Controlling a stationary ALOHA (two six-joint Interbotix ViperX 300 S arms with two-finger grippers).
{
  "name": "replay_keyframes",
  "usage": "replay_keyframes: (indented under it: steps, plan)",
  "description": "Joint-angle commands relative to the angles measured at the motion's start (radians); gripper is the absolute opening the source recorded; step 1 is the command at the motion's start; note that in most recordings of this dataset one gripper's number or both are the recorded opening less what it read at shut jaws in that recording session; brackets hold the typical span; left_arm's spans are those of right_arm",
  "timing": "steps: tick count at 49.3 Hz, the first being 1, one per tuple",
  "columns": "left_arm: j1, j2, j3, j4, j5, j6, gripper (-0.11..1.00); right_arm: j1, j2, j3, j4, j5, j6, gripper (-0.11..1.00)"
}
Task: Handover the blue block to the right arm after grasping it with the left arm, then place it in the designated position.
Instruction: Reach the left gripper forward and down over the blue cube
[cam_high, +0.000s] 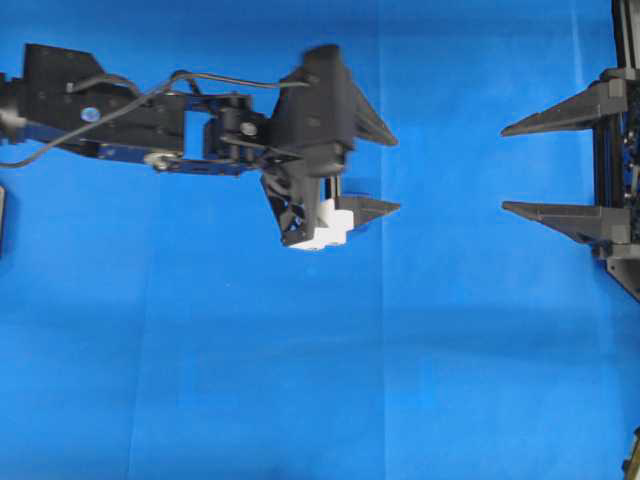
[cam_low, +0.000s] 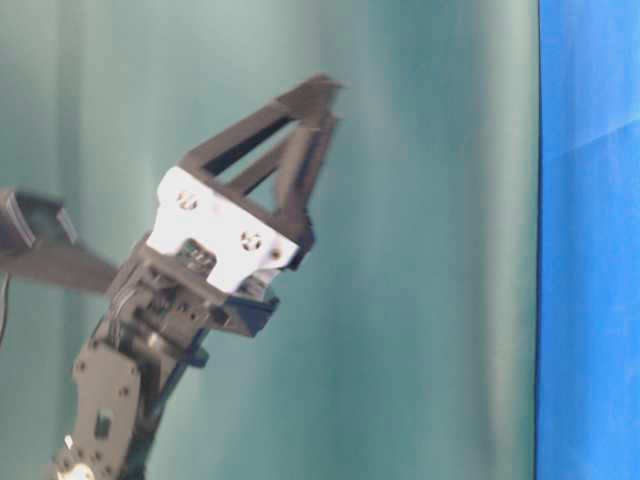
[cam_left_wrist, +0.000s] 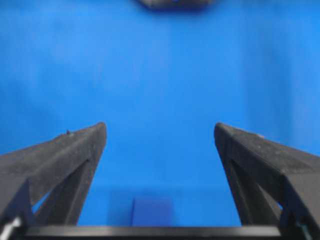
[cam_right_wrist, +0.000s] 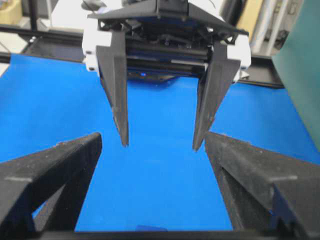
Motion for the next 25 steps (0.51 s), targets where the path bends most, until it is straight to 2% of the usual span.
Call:
replay_keyframes:
  steps: [1, 15, 20, 25]
  plan:
    - [0.002, 0.005, -0.087, 0.003, 0.129, 0.002, 0.93, -0.002, 0.006, -0.028, 0.002, 0.002, 0.002, 0.96]
    - [-0.008, 0.078, -0.25, 0.005, 0.46, 0.034, 0.93, -0.002, 0.006, -0.028, 0.003, 0.012, 0.008, 0.96]
    - [-0.011, 0.097, -0.29, 0.003, 0.517, 0.044, 0.93, -0.002, 0.006, -0.028, 0.003, 0.012, 0.008, 0.96]
    - [-0.011, 0.1, -0.299, 0.003, 0.52, 0.048, 0.93, -0.002, 0.006, -0.028, 0.003, 0.012, 0.008, 0.96]
